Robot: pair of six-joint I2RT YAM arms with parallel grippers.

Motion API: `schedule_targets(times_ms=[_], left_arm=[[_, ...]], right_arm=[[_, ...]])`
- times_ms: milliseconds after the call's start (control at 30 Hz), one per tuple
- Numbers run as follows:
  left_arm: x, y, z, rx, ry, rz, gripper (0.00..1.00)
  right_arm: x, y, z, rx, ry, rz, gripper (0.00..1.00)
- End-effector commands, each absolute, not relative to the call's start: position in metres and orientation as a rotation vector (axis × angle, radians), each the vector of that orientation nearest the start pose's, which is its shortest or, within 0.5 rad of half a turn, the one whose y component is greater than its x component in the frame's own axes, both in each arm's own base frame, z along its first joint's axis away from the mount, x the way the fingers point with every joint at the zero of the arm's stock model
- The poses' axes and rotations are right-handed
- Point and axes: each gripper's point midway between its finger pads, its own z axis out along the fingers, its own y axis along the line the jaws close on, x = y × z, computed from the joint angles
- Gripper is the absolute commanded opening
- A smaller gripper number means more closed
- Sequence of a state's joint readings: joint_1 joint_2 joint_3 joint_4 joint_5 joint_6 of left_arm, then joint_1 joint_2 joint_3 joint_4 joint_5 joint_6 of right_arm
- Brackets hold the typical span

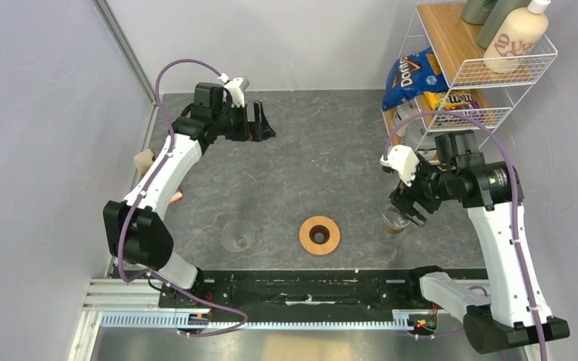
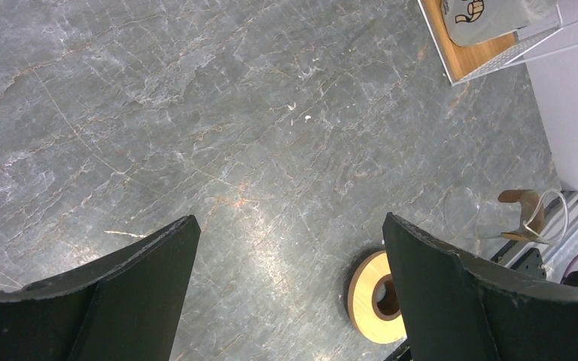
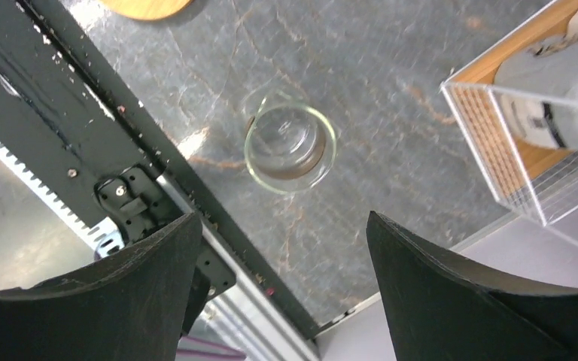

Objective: Place the coffee filter in the dripper

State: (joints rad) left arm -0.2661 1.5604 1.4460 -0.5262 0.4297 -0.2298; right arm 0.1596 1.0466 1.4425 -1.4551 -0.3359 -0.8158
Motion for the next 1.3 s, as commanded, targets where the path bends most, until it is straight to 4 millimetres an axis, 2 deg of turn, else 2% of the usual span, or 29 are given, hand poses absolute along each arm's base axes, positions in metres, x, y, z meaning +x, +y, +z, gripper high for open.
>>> schedule_targets(times_ms=[0,133,300,367,567,767,1033,1267], left_arm=[[0.386,-0.197,0.257,0.334,2.168,-0.784,1.0],[0.388,-0.199,0.259,0.32,2.164,-0.796,1.0],[0.388,-0.199,0.267,0.282,2.167,-0.81,1.0],[0.387,-0.199,0.273,0.264,2.163,-0.822,1.0],[0.388,-0.191,0.288,0.19,2.131,-0.839,1.0],[0.39,-0.178,0.29,0.103,2.113,-0.873,1.0],[0.387,-0.173,0.292,0.086,2.097,-0.87,1.0],[0.384,-0.169,0.292,0.087,2.094,-0.859,1.0]], right_arm=[[0.119,0.036,0.239,-1.28,2.464,0.222,0.89],[0.11,0.021,0.215,-1.26,2.592,0.154,0.89],[0.115,0.001,0.183,-1.24,2.663,0.004,0.89],[0.117,-0.001,0.177,-1.238,2.679,-0.015,0.89],[0.129,0.004,0.153,-1.218,2.646,0.0,0.88],[0.143,0.016,0.133,-1.196,2.591,0.052,0.87],[0.172,0.027,0.12,-1.14,2.509,0.064,0.83],[0.19,0.033,0.112,-1.159,2.475,0.083,0.77]])
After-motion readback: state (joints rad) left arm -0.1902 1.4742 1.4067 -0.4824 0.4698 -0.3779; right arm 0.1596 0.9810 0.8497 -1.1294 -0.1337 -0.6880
